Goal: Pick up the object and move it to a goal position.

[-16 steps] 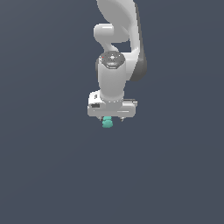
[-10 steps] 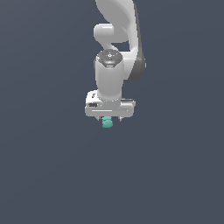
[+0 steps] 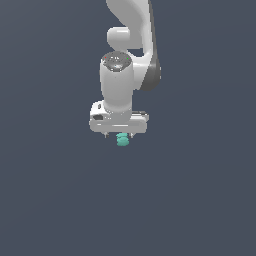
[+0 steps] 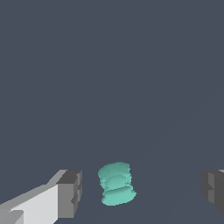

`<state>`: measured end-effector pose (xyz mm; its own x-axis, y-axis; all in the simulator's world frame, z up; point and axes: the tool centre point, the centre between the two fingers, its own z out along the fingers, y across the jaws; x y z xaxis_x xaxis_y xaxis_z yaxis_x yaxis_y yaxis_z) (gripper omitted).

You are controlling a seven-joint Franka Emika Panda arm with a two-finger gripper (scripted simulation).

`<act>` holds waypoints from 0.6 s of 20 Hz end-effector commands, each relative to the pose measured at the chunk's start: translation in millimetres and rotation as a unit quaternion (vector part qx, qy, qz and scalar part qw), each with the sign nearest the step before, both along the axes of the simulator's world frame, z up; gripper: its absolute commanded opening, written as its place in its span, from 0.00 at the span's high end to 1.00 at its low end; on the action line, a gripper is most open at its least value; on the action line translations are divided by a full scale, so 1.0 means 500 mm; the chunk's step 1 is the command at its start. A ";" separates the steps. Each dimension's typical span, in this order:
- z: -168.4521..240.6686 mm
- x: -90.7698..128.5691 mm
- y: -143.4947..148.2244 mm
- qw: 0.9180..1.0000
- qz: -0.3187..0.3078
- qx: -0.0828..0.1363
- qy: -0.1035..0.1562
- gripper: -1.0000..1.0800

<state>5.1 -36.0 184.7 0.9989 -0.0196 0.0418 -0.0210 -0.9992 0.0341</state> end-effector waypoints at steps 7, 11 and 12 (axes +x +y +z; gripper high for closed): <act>-0.036 -0.023 0.002 1.000 0.017 0.002 0.004 0.04; -0.076 -0.052 0.005 0.999 0.037 0.005 0.008 0.04; -0.088 -0.061 0.006 0.999 0.043 0.006 0.010 0.04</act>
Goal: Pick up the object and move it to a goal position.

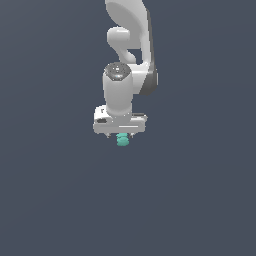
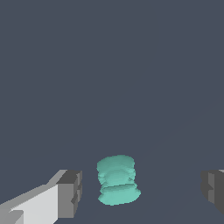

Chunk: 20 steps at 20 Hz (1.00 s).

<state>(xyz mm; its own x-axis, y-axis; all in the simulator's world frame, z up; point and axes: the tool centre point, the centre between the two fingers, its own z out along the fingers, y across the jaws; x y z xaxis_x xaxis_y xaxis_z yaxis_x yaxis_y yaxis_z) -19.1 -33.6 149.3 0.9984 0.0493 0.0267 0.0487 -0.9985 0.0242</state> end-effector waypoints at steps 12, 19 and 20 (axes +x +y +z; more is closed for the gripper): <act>-0.120 -0.110 0.011 0.998 0.064 0.010 0.014 0.04; -0.128 -0.115 0.012 0.998 0.066 0.010 0.015 0.04; -0.131 -0.115 0.011 0.998 0.066 0.010 0.015 0.04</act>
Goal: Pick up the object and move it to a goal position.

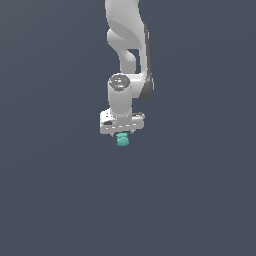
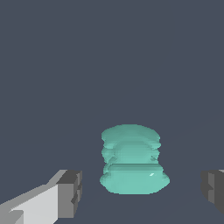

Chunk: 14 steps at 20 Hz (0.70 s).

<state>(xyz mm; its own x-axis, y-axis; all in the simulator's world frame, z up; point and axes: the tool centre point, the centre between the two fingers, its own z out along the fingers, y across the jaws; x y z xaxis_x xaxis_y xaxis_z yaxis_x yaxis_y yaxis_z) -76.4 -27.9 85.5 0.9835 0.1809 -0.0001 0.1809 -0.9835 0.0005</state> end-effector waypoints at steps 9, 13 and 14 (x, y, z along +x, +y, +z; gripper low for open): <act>-0.079 -0.004 0.001 1.000 0.001 0.000 0.000 0.04; -0.097 -0.003 0.000 1.000 0.001 0.000 0.000 0.04; -0.099 -0.003 0.000 1.000 0.001 0.000 0.000 0.04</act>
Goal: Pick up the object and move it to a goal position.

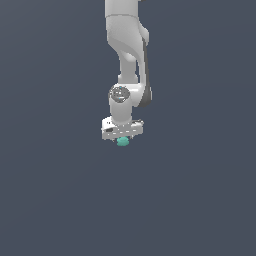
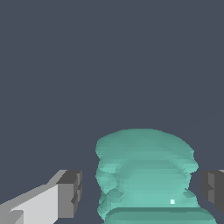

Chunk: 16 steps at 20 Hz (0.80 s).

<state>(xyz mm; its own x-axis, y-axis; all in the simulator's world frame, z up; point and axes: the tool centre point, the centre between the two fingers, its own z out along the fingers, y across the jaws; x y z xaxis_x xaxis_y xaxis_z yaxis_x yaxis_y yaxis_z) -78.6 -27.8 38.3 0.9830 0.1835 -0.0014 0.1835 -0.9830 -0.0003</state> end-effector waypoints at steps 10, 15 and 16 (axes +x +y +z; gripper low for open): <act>-0.005 0.001 0.001 1.000 0.000 0.000 -0.001 1.00; 0.001 0.005 0.001 1.000 0.000 0.000 -0.001 1.00; 0.003 0.007 0.002 1.000 0.000 0.000 -0.001 1.00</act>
<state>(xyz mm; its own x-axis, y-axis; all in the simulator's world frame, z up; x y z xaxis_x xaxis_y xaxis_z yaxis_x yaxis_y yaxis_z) -76.4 -27.4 38.3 0.9830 0.1838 0.0006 0.1838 -0.9830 0.0003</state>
